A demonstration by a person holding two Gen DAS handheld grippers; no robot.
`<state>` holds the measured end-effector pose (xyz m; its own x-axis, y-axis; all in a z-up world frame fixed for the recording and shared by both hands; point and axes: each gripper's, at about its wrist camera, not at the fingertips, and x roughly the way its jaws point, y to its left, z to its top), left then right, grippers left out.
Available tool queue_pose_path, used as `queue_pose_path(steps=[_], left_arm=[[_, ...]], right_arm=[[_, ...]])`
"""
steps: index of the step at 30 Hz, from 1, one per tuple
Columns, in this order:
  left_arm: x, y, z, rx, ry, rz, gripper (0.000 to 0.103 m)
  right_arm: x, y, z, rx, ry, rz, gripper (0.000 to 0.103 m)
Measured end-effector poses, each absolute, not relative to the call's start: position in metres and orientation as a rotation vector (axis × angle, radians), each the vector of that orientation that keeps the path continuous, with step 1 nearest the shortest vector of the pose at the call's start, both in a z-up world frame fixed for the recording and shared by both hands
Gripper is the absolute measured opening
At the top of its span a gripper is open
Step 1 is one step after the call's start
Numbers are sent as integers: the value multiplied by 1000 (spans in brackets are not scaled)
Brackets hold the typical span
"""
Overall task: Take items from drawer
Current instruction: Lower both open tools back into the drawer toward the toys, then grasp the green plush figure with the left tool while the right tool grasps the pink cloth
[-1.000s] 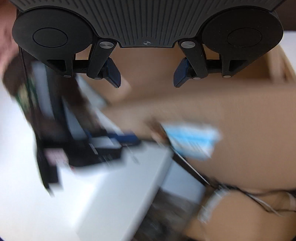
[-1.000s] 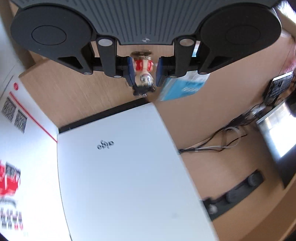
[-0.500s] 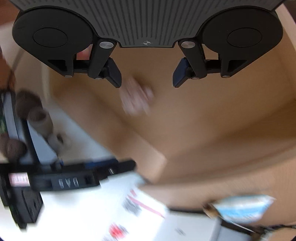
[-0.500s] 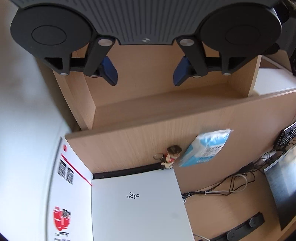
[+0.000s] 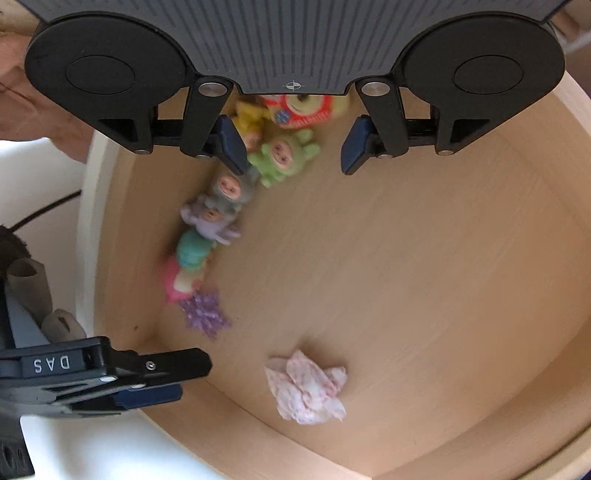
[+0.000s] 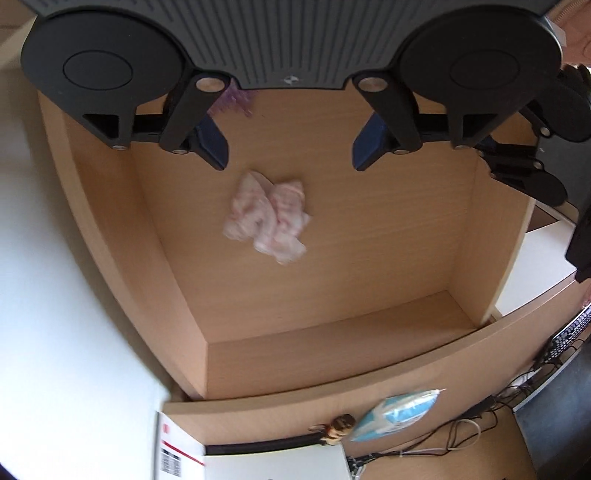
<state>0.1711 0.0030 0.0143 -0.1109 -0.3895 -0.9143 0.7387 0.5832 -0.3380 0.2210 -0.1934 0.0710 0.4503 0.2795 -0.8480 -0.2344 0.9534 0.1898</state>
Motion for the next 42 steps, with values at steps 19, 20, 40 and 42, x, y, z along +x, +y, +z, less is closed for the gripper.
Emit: queue_pose_path(steps=[19, 20, 40, 42], left_arm=[[175, -1, 9, 273, 1266, -971, 41], [181, 4, 13, 229, 1239, -956, 41], [226, 17, 29, -17, 904, -775, 42], [224, 23, 32, -32, 891, -771, 42]], right_arm=[[224, -193, 30, 46, 1325, 346, 84], [227, -193, 32, 45, 1305, 343, 84], [316, -148, 3, -113, 1173, 231, 41], [315, -147, 6, -108, 1165, 247, 34]])
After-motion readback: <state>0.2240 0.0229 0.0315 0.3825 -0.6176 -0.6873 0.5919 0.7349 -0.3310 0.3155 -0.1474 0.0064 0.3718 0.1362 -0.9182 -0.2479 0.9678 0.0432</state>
